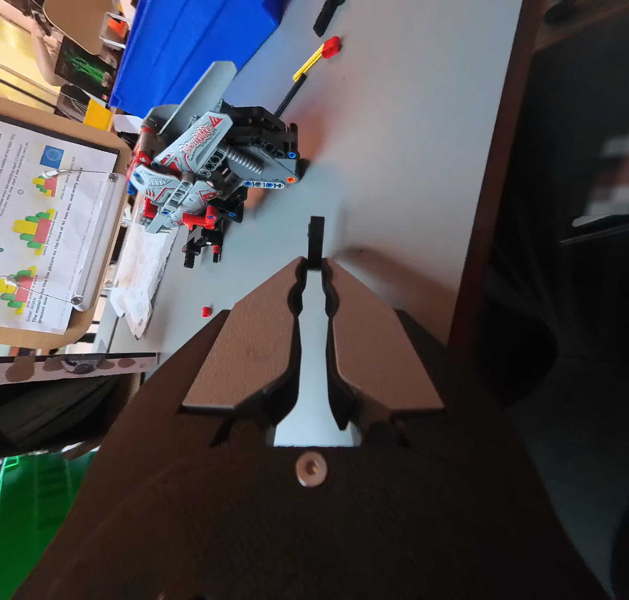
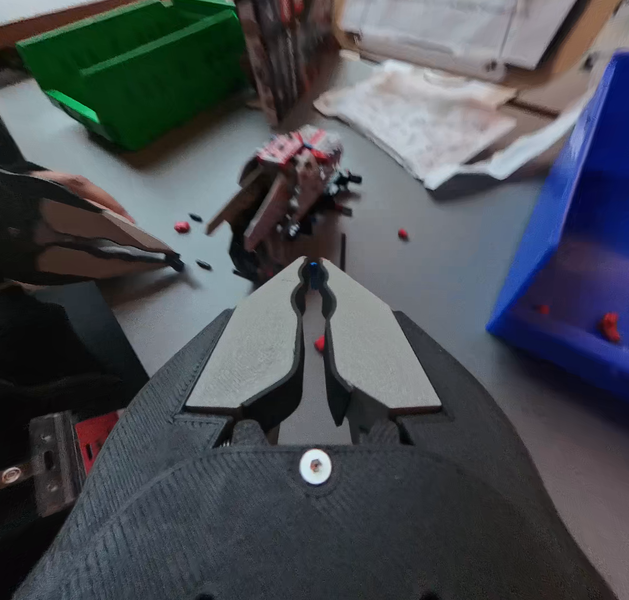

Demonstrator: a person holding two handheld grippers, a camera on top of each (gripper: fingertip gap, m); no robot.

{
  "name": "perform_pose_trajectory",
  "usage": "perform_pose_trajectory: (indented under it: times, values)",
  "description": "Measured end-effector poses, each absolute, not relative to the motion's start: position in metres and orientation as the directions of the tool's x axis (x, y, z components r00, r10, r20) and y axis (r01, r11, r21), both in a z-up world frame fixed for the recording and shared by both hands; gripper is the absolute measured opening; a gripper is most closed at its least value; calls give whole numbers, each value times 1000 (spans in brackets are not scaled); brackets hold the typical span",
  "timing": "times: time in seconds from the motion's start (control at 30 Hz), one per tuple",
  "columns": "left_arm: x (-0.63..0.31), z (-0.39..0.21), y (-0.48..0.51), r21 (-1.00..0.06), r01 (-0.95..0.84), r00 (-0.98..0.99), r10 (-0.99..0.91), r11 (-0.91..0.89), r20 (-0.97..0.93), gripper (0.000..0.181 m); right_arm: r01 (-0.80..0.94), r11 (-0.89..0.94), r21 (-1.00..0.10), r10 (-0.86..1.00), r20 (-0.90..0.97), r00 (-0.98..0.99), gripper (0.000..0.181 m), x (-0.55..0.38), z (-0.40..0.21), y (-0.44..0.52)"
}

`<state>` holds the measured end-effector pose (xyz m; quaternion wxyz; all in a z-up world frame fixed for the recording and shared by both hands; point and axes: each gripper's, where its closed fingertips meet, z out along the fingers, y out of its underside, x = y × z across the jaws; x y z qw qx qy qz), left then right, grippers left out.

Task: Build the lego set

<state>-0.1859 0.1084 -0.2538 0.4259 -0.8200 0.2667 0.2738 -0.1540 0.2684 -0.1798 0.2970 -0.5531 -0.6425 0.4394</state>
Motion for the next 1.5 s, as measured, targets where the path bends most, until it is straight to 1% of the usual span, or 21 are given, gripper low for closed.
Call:
perform_pose_trajectory:
  times: [0.07, 0.2, 0.27, 0.4, 0.53, 0.63, 0.7, 0.77, 0.87, 0.93, 1.0, 1.07, 1.1, 1.17, 1.27, 1.3, 1.4, 1.5]
  values:
    - [-187, -255, 109, -539, -676, 699, -205, -502, -685, 6, 528, -23, -849, 972, -143, -187, 0, -153, -206, 282]
    - [-188, -255, 109, -543, -669, 703, -196, -508, -683, 6, 643, -22, -765, 985, -129, -119, 1, -150, -254, 303]
    - [-189, -256, 109, -539, -669, 702, -197, -512, -684, 6, 670, -25, -742, 983, -140, -119, 10, -150, -262, 303]
    - [-189, -257, 109, -528, -673, 696, -200, -518, -690, 6, 626, 21, -779, 991, -68, -118, 15, -153, -249, 307]
    - [-196, -257, 110, -532, -646, 708, -168, -547, -686, 7, 665, 5, -747, 992, -80, -98, 23, -151, -258, 311]
    - [-202, -257, 107, -556, -603, 743, -149, -572, -653, 7, 577, 16, -817, 994, -51, -100, 21, -156, -237, 310]
    - [-204, -253, 106, -597, -563, 780, -128, -572, -613, 7, 549, 17, -835, 992, -55, -115, 20, -157, -227, 306]
    - [-207, -248, 105, -656, -497, 832, -95, -568, -547, 7, 550, 17, -835, 992, -55, -115, 21, -156, -225, 305]
    - [-215, -247, 100, -733, -324, 927, -47, -598, -371, 17, 549, 1, -836, 989, -80, -122, 20, -157, -226, 302]
    - [-218, -253, 95, -744, -211, 969, -35, -634, -245, 27, 544, -13, -839, 986, -102, -134, 21, -157, -225, 299]
    - [-224, -252, 93, -761, -129, 987, -9, -636, -159, 29, 528, -16, -849, 982, -114, -153, 21, -158, -220, 294]
    - [-224, -249, 93, -783, -83, 995, -6, -616, -100, 30, 494, -13, -869, 975, -121, -188, 23, -159, -210, 285]
    - [-225, -247, 93, -792, -68, 997, -5, -606, -81, 30, 475, -9, -880, 968, -127, -216, 25, -160, -204, 278]
    - [-226, -246, 93, -798, -43, 999, 0, -601, -55, 31, 446, 2, -895, 949, -139, -282, 36, -162, -196, 259]
    - [-225, -249, 93, -786, -40, 999, -6, -617, -46, 33, 455, 29, -890, 914, -161, -373, 54, -163, -195, 228]
    - [-225, -250, 93, -781, -47, 999, -9, -622, -53, 33, 455, 37, -889, 906, -162, -391, 56, -165, -196, 220]
    - [-224, -251, 93, -776, -65, 997, -16, -627, -71, 35, 448, 72, -891, 899, -136, -416, 52, -169, -199, 201]
    - [-224, -252, 93, -774, -71, 997, -16, -629, -78, 35, 434, 92, -896, 920, -89, -381, 38, -177, -202, 199]
